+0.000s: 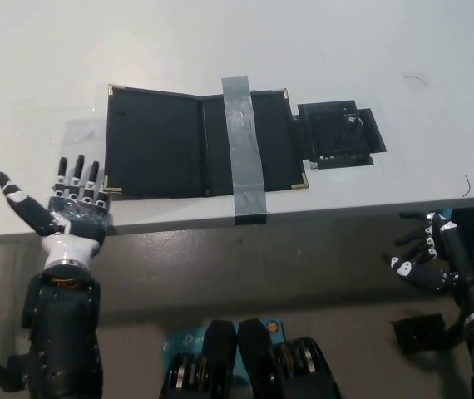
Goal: The robot uses its left hand to push the cover of the diary kept in the middle of the desk towards the right to close it
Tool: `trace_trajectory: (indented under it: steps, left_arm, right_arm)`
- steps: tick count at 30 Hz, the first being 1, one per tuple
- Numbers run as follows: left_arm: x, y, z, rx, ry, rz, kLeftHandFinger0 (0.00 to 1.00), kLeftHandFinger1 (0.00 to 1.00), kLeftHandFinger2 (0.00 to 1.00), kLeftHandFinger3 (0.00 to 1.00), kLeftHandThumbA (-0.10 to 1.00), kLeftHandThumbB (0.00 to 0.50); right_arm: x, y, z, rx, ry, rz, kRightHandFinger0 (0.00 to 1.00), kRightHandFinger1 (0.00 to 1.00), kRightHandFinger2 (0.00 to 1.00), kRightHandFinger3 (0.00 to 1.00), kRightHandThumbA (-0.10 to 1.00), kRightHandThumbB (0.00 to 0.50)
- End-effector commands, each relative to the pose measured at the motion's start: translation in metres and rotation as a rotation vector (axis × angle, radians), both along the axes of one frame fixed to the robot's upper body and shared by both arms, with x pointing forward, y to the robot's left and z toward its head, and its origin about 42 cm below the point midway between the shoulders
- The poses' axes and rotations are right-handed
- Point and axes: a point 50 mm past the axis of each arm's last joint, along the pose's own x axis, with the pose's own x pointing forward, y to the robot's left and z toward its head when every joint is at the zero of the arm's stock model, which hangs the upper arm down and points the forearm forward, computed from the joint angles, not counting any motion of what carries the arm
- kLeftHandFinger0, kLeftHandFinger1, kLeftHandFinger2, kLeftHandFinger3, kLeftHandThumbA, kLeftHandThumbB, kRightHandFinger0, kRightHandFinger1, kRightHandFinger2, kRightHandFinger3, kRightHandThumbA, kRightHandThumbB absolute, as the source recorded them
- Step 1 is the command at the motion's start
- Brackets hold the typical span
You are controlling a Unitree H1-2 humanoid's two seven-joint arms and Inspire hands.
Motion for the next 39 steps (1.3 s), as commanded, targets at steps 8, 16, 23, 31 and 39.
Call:
trace_trajectory:
  steps: [8, 16, 23, 31, 39]
  left_arm:
    - [0.005, -0.025, -0.004, 0.084, 0.048, -0.049, 1.00, 1.00, 1.00, 1.00, 1.00, 0.276]
    - [0.010, -0.061, 0.005, 0.090, 0.030, -0.134, 1.00, 1.00, 1.00, 1.00, 1.00, 0.266]
    - [0.014, -0.115, 0.023, 0.076, -0.017, -0.234, 1.00, 1.00, 1.00, 1.00, 1.00, 0.267]
    - [0.018, -0.176, 0.067, 0.253, -0.147, -0.390, 1.00, 1.00, 1.00, 1.00, 1.00, 0.299]
    - [0.022, -0.192, 0.065, 1.092, -0.192, -0.503, 1.00, 1.00, 1.00, 1.00, 1.00, 0.314]
  right_arm:
    - [0.015, 0.003, 0.027, -0.018, -0.086, 0.041, 0.26, 0.32, 0.43, 0.70, 0.79, 0.051]
    - [0.015, 0.000, 0.027, -0.027, -0.087, 0.043, 0.24, 0.32, 0.42, 0.72, 0.80, 0.069]
    - [0.010, 0.000, 0.025, -0.044, -0.082, 0.053, 0.24, 0.31, 0.43, 0.70, 0.80, 0.076]
    - [0.013, 0.003, 0.028, -0.034, -0.071, 0.076, 0.28, 0.33, 0.47, 0.68, 0.80, 0.070]
    - [0.011, 0.005, 0.029, -0.047, -0.061, 0.098, 0.30, 0.31, 0.43, 0.72, 0.79, 0.057]
